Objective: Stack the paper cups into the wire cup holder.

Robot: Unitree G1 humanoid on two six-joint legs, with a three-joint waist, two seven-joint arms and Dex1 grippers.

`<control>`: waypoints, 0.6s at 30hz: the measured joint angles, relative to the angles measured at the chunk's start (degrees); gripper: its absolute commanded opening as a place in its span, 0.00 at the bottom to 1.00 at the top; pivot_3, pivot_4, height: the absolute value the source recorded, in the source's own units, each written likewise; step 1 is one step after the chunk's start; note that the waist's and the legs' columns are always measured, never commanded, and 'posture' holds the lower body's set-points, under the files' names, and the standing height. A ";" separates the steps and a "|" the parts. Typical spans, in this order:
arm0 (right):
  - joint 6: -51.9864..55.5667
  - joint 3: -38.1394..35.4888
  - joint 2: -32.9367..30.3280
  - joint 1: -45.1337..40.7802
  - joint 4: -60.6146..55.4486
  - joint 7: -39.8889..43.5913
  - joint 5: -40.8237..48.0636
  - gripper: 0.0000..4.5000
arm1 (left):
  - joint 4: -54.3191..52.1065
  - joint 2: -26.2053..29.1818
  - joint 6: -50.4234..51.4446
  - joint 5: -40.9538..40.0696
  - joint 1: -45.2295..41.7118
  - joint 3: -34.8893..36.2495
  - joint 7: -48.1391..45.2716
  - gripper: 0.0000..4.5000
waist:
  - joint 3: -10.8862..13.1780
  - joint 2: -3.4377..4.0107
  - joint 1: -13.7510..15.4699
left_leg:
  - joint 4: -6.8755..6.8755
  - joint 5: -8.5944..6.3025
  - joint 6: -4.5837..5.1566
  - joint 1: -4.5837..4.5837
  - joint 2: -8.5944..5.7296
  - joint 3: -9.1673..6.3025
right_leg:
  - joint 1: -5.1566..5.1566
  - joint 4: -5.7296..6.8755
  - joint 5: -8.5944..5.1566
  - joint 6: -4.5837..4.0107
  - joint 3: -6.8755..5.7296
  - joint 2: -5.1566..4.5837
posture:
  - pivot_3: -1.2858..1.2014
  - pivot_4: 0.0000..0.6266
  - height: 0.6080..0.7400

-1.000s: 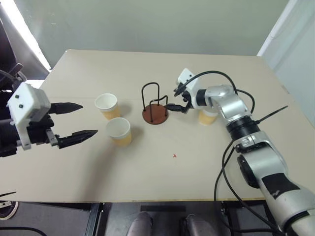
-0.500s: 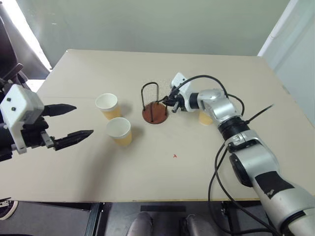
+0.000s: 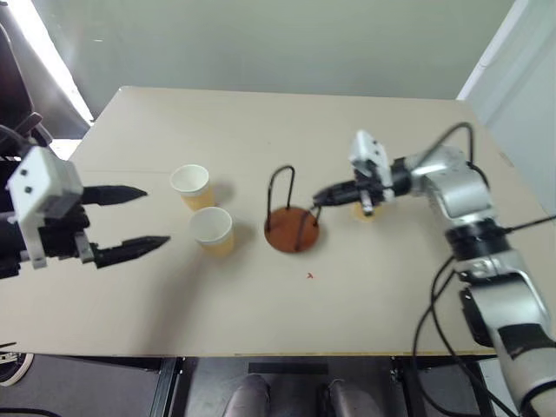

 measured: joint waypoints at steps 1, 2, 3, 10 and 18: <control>-0.06 0.29 -0.95 1.09 -2.18 1.93 0.65 0.01 | -1.03 0.21 0.01 -0.75 0.66 -0.51 -1.24 1.00 | 0.00 0.00 -0.20 | 0.00 0.01 -0.02 0.04 0.03 0.05 | 0.01 0.02 0.00 0.00 0.01 0.05 | 0.52 0.24 1.00; -0.55 0.99 -1.85 2.33 -3.97 3.38 0.83 0.01 | -2.43 0.40 0.01 -1.19 1.83 -1.18 -2.49 1.00 | -0.01 -0.01 -0.56 | 0.00 0.01 -0.02 0.12 0.10 0.07 | 0.07 0.03 0.00 0.00 0.09 0.12 | 0.52 0.24 1.00; -0.99 1.52 -2.41 3.36 -4.77 4.17 0.92 0.01 | -3.27 0.43 0.01 -1.66 2.53 -1.93 -3.33 1.00 | -0.01 -0.01 -0.87 | 0.00 0.01 -0.02 0.20 0.11 0.11 | 0.13 0.04 0.00 0.00 0.09 0.16 | 0.52 0.24 1.00; -8.51 4.05 -1.66 7.32 -6.27 4.77 1.19 0.01 | -4.69 0.42 0.35 -3.99 1.59 -4.48 -3.14 1.00 | 0.01 -0.02 -1.39 | 0.01 0.05 -0.05 0.63 0.22 0.03 | 0.17 0.27 -0.02 -0.03 0.29 0.28 | 0.52 0.24 1.00; -18.99 6.59 1.21 6.97 -2.02 3.72 -4.02 0.01 | -5.22 0.99 1.86 -5.76 -0.71 -6.07 -0.81 1.00 | 0.01 -0.02 -1.30 | 0.02 -0.01 0.03 0.72 0.21 -0.01 | 0.20 0.35 -0.09 -0.16 0.28 0.27 | 0.52 0.24 1.00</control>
